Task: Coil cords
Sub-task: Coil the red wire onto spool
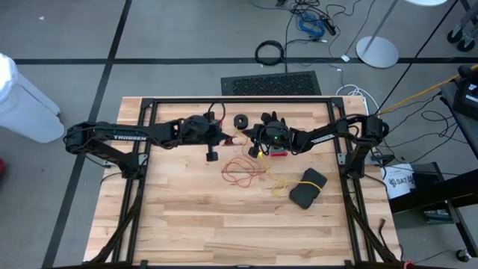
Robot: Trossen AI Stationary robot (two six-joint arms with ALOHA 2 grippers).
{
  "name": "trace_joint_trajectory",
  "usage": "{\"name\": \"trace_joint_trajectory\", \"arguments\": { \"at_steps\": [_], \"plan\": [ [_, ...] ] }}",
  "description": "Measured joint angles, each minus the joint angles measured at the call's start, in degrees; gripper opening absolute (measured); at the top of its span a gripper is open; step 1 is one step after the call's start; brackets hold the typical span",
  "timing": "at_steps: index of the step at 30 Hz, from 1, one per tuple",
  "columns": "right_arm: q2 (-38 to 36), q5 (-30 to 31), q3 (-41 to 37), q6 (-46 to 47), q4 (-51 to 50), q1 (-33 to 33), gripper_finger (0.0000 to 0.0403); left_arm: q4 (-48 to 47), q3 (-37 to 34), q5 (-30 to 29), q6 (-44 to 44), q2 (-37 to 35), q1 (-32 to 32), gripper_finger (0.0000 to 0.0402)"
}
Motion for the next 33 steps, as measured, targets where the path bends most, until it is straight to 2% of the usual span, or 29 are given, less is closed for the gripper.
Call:
{"name": "trace_joint_trajectory", "arguments": {
  "at_steps": [3, 6, 12, 19, 26, 33],
  "plan": [
    [0.0, -0.13, 0.0, 0.0, -0.2, 0.2, 0.0, -2.9, 0.0, -5.47, 1.34, 0.0, 0.0, 0.0],
    [0.0, -0.19, 0.0, 0.24, -0.21, 0.49, 0.0, -5.2, 0.0, -8.39, 2.71, 0.0, 0.0, 0.0],
    [0.0, -2.48, 0.0, 1.46, 0.41, 0.55, 0.0, -6.43, 0.0, -11.53, 3.86, 1.4, 0.0, 0.0],
    [-0.07, -3.33, 0.0, 1.49, 2.52, 0.57, 0.0, -3.63, 0.0, -12.16, 4.5, 5.58, 0.0, 0.0],
    [-0.07, -6.1, 0.0, 2.98, 6.23, 0.73, 0.0, 6.77, 0.0, -19.08, 5.3, 10.4, 0.0, 0.0],
    [-0.07, -5.99, 0.0, 3.14, 10.04, 1.65, 0.0, 20.66, 0.02, -21.97, 5.03, 14.07, 0.0, 0.0]
  ]
}}
